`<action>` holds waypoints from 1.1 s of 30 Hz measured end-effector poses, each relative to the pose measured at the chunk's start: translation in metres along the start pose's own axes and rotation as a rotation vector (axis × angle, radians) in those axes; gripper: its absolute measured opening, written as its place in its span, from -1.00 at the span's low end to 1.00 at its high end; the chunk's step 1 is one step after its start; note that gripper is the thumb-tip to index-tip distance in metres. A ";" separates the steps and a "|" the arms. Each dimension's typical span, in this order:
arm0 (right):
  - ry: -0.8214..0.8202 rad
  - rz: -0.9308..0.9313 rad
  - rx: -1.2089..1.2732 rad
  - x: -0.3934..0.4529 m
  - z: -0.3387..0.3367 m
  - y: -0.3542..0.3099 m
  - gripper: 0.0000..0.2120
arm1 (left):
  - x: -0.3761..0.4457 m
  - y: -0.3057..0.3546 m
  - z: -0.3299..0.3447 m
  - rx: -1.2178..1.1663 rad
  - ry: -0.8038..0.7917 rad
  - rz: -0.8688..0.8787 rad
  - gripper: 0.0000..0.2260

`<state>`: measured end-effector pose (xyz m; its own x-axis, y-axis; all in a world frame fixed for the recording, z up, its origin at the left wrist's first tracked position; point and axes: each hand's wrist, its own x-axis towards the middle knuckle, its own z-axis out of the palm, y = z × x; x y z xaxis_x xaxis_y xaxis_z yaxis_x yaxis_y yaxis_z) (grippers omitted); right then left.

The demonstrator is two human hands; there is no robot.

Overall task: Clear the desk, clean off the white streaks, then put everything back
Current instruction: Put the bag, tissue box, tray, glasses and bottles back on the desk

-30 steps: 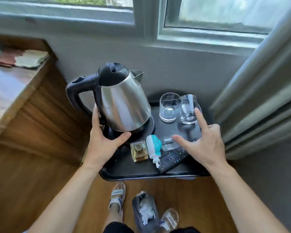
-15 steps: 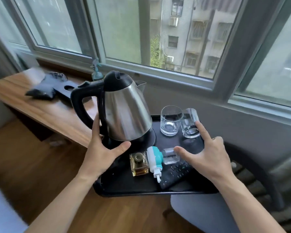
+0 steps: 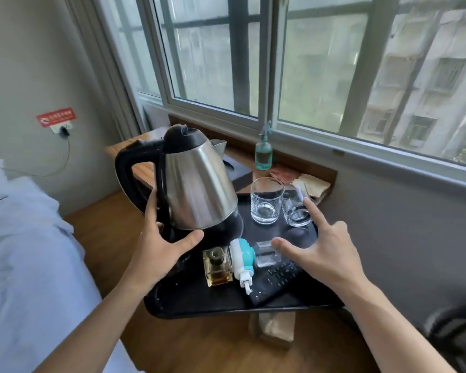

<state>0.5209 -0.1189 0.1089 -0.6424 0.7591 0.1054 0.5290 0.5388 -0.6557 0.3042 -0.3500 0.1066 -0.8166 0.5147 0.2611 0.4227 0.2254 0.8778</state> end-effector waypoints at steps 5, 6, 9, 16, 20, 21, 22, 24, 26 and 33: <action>-0.053 -0.089 0.006 0.047 0.048 -0.055 0.09 | 0.034 -0.025 -0.050 0.039 0.088 -0.070 0.11; -0.062 -0.104 0.000 0.058 0.058 -0.065 0.09 | 0.042 -0.031 -0.058 0.039 0.098 -0.076 0.09; -0.097 -0.140 -0.013 0.094 0.089 -0.092 0.11 | 0.074 -0.051 -0.081 0.061 0.142 -0.108 0.04; -0.137 -0.188 -0.028 0.202 0.167 -0.164 0.09 | 0.176 -0.103 -0.127 0.062 0.223 -0.159 0.04; -0.156 -0.224 0.002 0.272 0.216 -0.209 0.09 | 0.248 -0.138 -0.160 0.081 0.271 -0.201 0.06; -0.162 -0.232 0.002 0.289 0.228 -0.221 0.10 | 0.266 -0.146 -0.169 0.088 0.280 -0.211 0.06; -0.169 -0.238 0.004 0.305 0.239 -0.234 0.11 | 0.283 -0.154 -0.179 0.090 0.291 -0.218 0.06; -0.175 -0.251 0.004 0.335 0.261 -0.259 0.13 | 0.318 -0.170 -0.197 0.093 0.302 -0.234 0.07; -0.179 -0.259 -0.002 0.362 0.282 -0.283 0.12 | 0.352 -0.188 -0.215 0.100 0.311 -0.248 0.06; -0.139 -0.230 0.012 0.436 0.367 -0.348 0.09 | 0.465 -0.260 -0.270 0.076 0.245 -0.213 0.06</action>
<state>-0.1464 -0.1093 0.1090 -0.8155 0.5593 0.1490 0.3544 0.6859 -0.6356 -0.2912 -0.3928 0.1079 -0.9561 0.2372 0.1720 0.2530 0.3723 0.8930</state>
